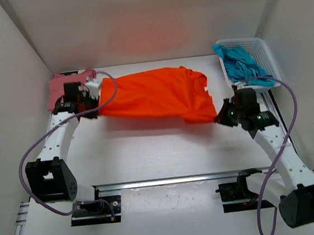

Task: Fold and stack the t-shirts
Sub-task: Flatten out the tshirt

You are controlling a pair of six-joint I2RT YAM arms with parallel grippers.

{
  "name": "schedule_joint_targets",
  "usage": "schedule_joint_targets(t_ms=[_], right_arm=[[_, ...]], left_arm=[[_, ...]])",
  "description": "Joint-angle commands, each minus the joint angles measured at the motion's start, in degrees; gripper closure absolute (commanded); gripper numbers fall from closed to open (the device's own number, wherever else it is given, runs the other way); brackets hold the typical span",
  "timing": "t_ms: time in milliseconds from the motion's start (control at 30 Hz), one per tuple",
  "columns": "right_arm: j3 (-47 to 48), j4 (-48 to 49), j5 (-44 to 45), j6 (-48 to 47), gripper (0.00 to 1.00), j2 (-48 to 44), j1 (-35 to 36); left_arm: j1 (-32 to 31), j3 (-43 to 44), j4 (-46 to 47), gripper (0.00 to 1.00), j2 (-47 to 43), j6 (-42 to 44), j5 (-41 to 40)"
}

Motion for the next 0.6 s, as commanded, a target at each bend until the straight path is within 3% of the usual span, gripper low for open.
schedule_joint_targets(t_ms=[0,200,400,467,533,567], right_arm=[[-5.3,-7.2,-0.2,5.1,1.00,-4.1,2.4],[-15.9,-5.3,-4.9,7.9,1.00,-4.5,7.4],[-18.7,-0.8,-7.7,6.5,1.00,-3.7,4.3],[-13.4,3.6,-9.7,2.1,1.00,1.8,-0.1],[-3.9,7.1,-12.8,-2.3,1.00,10.3,-4.9],[7.7,6.5,-12.4,-5.8,1.00,18.0,-6.1]], left_arm=[[0.2,-10.2,-6.9,1.00,-2.9,5.4,-1.8],[-0.1,-20.9,-8.8,1.00,-5.9,6.0,-3.5],[-0.5,-22.2,-7.5,1.00,-5.8,5.0,-4.8],[-0.6,-19.2,-4.9,1.00,-3.9,4.6,-4.4],[-0.8,-6.3,-3.2,1.00,1.0,2.8,-4.5],[-0.9,-0.7,-3.4,1.00,6.5,2.4,-4.2]])
